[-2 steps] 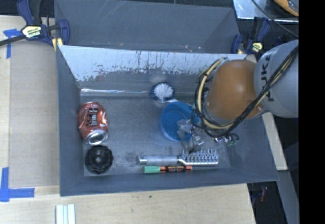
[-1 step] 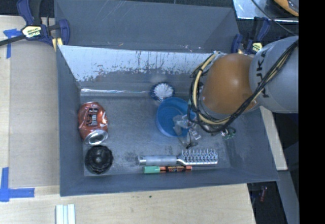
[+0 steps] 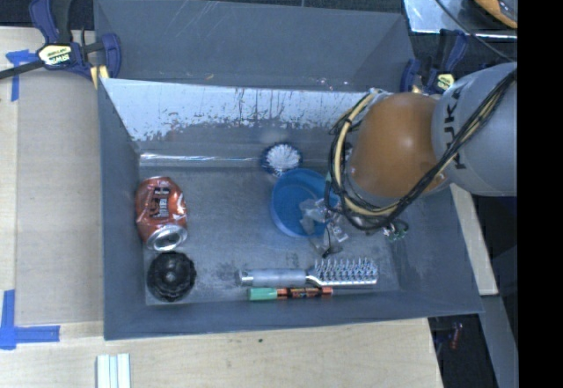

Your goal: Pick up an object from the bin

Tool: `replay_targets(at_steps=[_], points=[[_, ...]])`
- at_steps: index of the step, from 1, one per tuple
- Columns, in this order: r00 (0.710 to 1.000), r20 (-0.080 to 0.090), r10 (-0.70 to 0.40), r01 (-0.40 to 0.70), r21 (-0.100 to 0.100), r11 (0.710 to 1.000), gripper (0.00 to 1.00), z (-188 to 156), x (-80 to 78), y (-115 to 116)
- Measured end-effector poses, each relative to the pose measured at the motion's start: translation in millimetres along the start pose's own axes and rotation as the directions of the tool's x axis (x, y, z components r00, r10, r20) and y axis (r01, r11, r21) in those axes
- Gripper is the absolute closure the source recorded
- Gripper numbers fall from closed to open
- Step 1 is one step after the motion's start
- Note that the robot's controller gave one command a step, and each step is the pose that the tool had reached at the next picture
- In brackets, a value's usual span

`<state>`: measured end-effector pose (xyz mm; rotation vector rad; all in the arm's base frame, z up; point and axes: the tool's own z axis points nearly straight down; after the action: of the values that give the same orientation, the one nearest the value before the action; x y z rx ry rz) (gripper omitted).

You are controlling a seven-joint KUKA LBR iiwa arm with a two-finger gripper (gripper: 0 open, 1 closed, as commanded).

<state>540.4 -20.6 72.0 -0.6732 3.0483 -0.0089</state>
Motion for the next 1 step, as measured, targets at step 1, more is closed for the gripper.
replay_targets(at_steps=[1], points=[[0.946, -0.008, 0.324, -0.324, -0.001, 0.946, 1.0, -12.3, -39.8, 15.3]])
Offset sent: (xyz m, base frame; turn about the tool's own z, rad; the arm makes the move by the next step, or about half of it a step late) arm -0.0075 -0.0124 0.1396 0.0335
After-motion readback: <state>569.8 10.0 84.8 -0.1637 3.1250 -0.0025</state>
